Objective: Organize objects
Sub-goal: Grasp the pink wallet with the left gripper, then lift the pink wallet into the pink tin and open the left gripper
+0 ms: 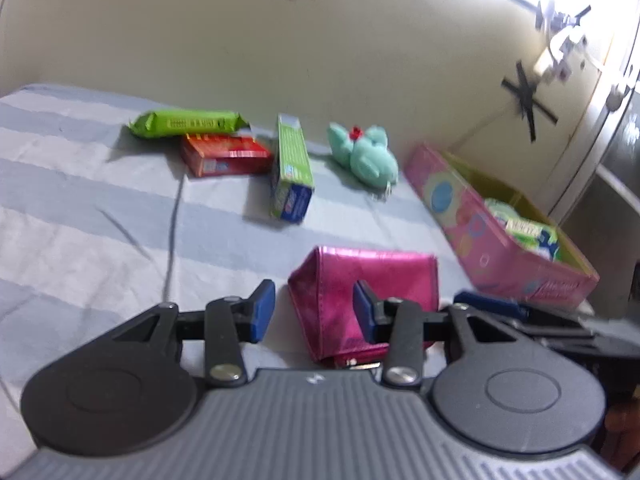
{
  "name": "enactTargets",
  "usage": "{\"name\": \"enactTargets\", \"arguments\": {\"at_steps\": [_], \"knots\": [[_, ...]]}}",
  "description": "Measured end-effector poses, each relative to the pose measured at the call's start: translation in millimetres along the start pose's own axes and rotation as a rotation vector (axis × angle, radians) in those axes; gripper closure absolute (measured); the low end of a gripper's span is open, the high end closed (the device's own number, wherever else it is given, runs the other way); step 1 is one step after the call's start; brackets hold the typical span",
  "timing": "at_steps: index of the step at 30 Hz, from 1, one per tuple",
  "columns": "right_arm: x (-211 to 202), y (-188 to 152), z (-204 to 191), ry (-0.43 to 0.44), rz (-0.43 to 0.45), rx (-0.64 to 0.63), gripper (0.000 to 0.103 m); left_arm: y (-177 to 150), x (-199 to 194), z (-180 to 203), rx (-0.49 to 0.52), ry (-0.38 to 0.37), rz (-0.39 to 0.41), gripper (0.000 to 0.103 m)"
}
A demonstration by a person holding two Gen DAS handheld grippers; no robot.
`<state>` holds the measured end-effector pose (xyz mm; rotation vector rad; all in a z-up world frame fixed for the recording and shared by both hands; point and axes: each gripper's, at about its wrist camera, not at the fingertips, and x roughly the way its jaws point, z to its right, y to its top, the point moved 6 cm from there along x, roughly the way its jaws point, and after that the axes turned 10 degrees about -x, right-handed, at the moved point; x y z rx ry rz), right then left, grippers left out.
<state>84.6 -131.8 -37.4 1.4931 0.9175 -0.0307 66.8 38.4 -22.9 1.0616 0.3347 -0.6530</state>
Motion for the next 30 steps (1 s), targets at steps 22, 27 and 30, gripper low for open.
{"name": "enactTargets", "arguments": {"at_steps": [22,27,30], "knots": [[-263.5,202.5,85.2,-0.46,0.459,-0.37,0.076,158.5,-85.2,325.7,0.411,-0.382,0.311,0.077],[-246.5,169.1,153.9,-0.504,0.431,-0.272,0.075,139.9,-16.4,358.0,0.38,-0.424,0.267,0.074],[-192.1,127.3,201.1,-0.477,0.321,-0.165,0.075,103.0,60.7,351.6,0.382,-0.347,0.161,0.074]]}}
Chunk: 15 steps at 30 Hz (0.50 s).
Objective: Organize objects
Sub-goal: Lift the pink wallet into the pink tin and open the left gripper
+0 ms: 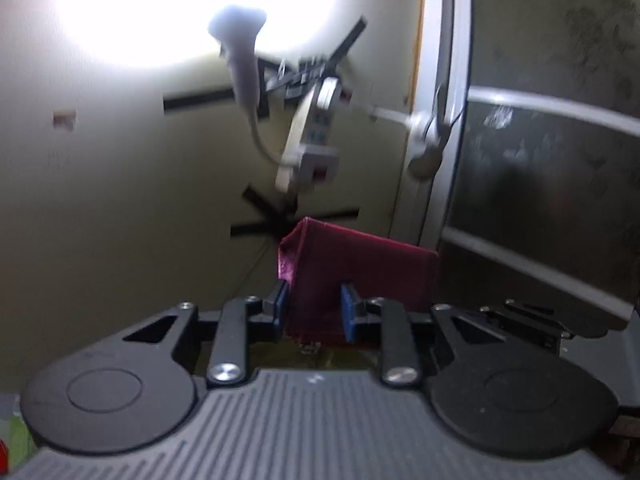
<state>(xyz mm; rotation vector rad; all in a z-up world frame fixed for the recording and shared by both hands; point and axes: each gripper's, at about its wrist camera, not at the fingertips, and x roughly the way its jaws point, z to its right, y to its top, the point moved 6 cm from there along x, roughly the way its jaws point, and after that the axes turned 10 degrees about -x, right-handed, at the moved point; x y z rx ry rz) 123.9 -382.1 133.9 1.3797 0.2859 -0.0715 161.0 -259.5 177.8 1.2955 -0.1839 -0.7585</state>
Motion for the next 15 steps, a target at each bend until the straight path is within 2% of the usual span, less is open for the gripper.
{"name": "enactTargets", "arguments": {"at_steps": [4,5,7,9,10,12,15], "knots": [[54.3,-66.4,10.8,0.043,-0.148,0.089,0.075,-54.6,60.7,-31.1,-0.06,0.063,-0.146,0.074],[64.2,-75.1,11.4,0.054,-0.175,0.105,0.075,-64.4,71.2,-38.1,-0.068,0.078,-0.17,0.074],[78.2,-92.1,11.4,0.079,-0.237,0.14,0.067,-80.3,92.2,-52.5,-0.102,0.104,-0.23,0.074],[91.4,-100.1,11.8,0.068,-0.27,0.142,0.064,-91.2,106.6,-64.8,-0.117,0.134,-0.271,0.074],[83.3,-101.2,9.2,0.052,-0.275,0.13,0.059,-96.0,111.7,-70.8,-0.119,0.156,-0.286,0.074],[77.0,-98.0,7.8,0.027,-0.26,0.119,0.057,-99.1,112.4,-81.6,-0.132,0.194,-0.302,0.074],[47.2,-76.9,6.6,0.025,-0.188,0.129,0.057,-88.0,88.2,-90.4,-0.133,0.171,-0.269,0.074]]}}
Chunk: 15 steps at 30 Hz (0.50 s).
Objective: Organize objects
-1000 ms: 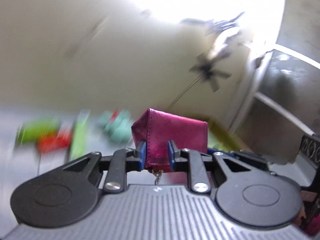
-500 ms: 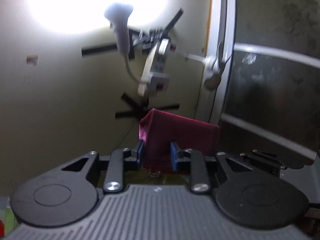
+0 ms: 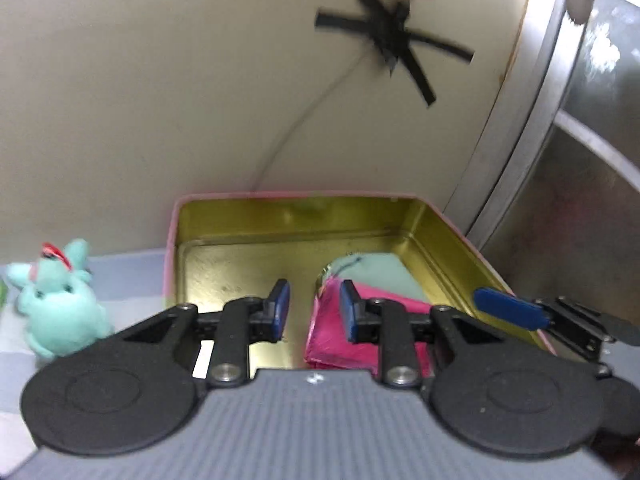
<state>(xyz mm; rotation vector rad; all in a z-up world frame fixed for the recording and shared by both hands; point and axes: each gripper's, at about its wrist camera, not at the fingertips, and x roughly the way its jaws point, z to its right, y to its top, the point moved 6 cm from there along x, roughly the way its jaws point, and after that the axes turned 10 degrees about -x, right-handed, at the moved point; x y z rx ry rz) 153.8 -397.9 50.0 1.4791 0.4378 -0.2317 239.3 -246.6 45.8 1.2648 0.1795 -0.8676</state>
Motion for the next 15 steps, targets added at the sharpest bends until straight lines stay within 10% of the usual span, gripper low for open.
{"name": "enactTargets", "arguments": {"at_steps": [8,15], "knots": [[-128.6,9.2,-80.4,0.099,0.342,-0.086,0.048,-23.7,-131.1,-65.4,0.12,0.001,0.142,0.073],[-93.7,-41.8,-196.5,0.321,0.159,-0.168,0.049,-97.6,-195.4,-210.6,-0.039,0.258,0.103,0.073]]}}
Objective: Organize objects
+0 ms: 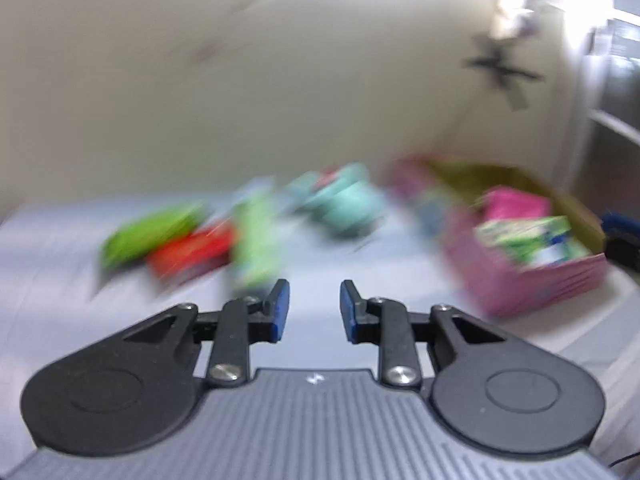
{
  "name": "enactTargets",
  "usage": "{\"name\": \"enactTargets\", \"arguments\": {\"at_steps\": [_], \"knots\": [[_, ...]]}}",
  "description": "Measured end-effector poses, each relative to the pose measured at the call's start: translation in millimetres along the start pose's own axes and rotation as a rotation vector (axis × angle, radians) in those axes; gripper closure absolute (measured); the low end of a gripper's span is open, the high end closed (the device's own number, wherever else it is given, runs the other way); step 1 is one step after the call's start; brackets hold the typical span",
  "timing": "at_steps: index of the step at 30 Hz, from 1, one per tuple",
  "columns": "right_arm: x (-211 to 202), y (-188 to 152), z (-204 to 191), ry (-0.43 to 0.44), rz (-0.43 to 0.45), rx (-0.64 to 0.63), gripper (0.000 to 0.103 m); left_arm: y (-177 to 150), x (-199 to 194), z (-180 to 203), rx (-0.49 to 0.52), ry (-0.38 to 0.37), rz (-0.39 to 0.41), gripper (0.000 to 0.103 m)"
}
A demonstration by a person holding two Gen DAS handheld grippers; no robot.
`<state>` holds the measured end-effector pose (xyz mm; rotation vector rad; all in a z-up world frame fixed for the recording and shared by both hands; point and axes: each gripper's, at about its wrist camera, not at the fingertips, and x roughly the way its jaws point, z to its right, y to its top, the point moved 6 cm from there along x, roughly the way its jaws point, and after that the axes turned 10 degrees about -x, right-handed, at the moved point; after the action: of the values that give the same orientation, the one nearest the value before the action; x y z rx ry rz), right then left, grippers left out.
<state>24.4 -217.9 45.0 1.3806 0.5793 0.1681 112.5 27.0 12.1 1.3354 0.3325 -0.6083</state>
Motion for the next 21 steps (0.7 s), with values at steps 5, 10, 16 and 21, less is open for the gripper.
{"name": "enactTargets", "arguments": {"at_steps": [5,10,16,21], "knots": [[55.2,-21.7,-62.6,0.09,-0.164,-0.058,0.049,-27.3,0.8,-66.2,-0.119,0.106,-0.049,0.073],[98.0,-26.5,-87.4,0.095,-0.249,-0.035,0.049,-28.5,10.4,-92.8,-0.186,0.133,-0.04,0.073],[142.6,-7.1,-88.3,0.079,-0.289,0.023,0.049,-36.1,20.4,-111.2,-0.173,0.144,0.022,0.073],[190.6,42.0,-112.9,0.116,-0.234,-0.043,0.047,-32.0,9.2,-116.4,-0.219,0.113,0.092,0.073]]}}
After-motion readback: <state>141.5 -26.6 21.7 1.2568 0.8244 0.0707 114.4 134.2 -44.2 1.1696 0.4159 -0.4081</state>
